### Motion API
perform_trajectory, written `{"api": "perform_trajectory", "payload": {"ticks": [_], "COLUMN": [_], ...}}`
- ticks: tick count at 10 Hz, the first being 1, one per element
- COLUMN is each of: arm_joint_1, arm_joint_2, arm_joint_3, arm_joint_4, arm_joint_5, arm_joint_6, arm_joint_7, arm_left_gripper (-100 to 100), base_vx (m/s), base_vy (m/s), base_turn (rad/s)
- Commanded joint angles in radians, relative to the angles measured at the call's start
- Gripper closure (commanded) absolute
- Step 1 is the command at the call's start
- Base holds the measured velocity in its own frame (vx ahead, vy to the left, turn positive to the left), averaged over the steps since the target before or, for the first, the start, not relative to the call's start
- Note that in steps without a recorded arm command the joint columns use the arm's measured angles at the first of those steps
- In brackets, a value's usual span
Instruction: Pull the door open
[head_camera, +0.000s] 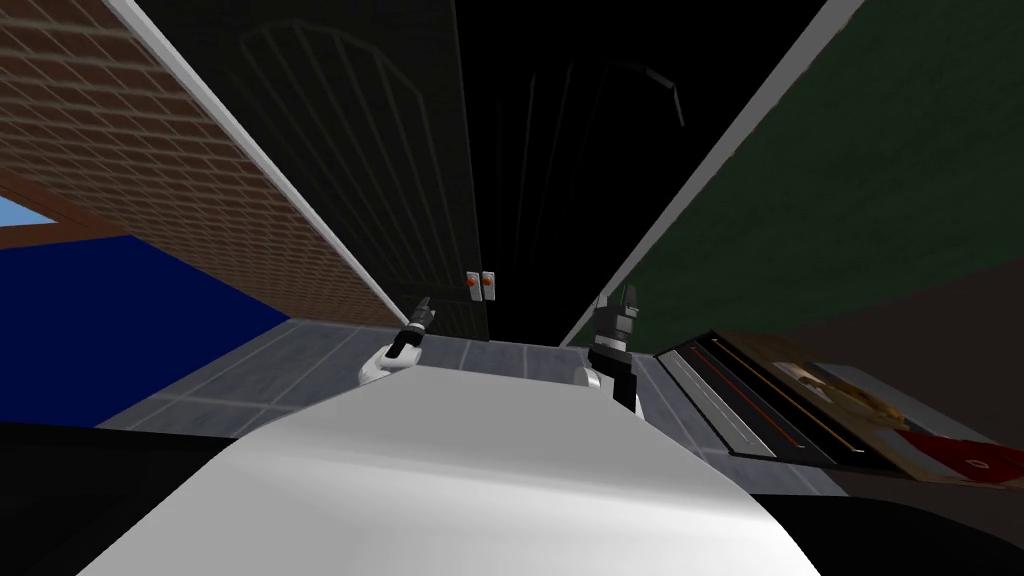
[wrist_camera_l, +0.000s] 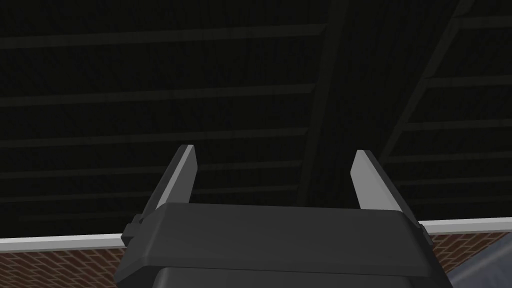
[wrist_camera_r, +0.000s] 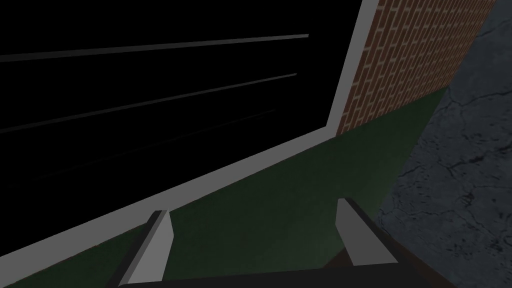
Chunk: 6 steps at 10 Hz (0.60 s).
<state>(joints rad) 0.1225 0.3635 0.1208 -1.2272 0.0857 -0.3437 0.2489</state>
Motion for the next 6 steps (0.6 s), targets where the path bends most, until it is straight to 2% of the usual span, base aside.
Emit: {"api": "perform_trajectory", "payload": {"ticks": [1,3,6], "arm_joint_1": [-0.006,-0.019,-0.045], "arm_joint_2": [0.004,-0.004,-0.023], "arm_joint_3": [0.013,0.007,-0.016], "arm_joint_4": [0.021,0.021,0.013], "arm_joint_5": [0.002,0.0,-0.004], "arm_joint_6": [-0.003,-0.005,-0.008], "arm_joint_7": [-0.002,-0.005,-0.007], "arm_left_gripper": [-100,-100,-100], "base_vx": [0.109,0.17,0.198], "base_vy": [0.059,0.004,-0.038], "base_turn": [-0.006,-0.06,-0.108]}}
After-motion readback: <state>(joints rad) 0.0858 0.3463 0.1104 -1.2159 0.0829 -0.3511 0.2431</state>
